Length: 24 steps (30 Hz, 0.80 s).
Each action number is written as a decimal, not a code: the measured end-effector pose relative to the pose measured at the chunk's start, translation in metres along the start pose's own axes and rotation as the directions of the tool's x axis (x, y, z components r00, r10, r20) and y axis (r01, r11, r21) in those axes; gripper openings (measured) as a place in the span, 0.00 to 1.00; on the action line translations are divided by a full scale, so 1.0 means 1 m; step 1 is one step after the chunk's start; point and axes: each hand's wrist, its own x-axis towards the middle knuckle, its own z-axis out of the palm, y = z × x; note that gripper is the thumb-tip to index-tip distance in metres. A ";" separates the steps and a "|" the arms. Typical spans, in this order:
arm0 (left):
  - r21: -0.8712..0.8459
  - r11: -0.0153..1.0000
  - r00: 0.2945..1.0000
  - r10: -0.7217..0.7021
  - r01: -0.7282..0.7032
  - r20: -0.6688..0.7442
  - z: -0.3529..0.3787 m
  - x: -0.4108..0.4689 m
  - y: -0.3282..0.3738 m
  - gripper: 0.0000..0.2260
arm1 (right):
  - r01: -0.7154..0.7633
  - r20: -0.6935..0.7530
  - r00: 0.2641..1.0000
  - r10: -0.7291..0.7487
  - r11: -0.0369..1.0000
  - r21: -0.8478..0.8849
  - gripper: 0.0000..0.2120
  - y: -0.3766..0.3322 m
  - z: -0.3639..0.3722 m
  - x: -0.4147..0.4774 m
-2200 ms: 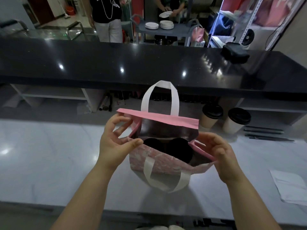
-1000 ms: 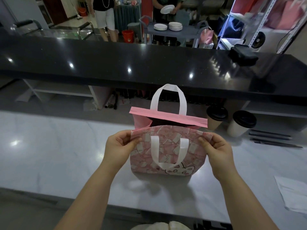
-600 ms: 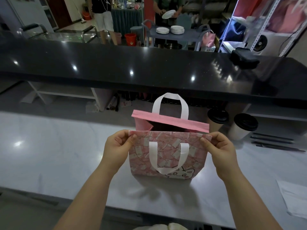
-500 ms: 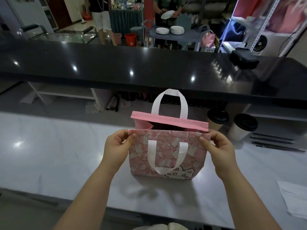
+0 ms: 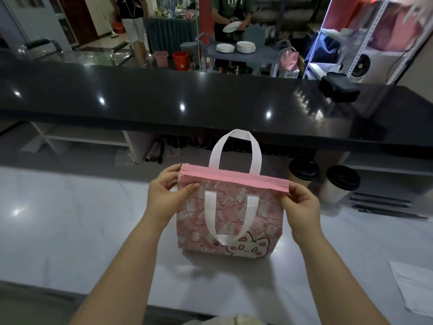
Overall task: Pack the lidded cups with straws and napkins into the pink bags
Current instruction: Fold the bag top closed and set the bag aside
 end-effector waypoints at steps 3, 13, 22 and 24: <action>-0.162 0.987 1.000 -0.005 0.000 -0.026 0.001 0.004 -0.002 0.13 | 0.022 -0.049 0.999 -0.022 1.000 -0.010 0.14 0.001 0.003 0.002; -0.171 0.984 0.990 -0.033 0.056 0.139 -0.011 0.017 -0.001 0.18 | 0.034 -0.114 0.993 -0.035 0.999 -0.010 0.10 0.002 -0.006 0.016; 0.134 0.987 0.995 0.088 -0.092 0.040 0.005 0.016 0.005 0.16 | 0.147 -0.054 0.987 -0.153 0.984 -0.105 0.21 0.003 -0.006 0.019; 0.168 0.981 0.995 0.092 -0.099 0.049 0.004 0.015 0.006 0.18 | 0.175 -0.033 0.983 -0.183 0.972 -0.159 0.23 0.004 -0.006 0.019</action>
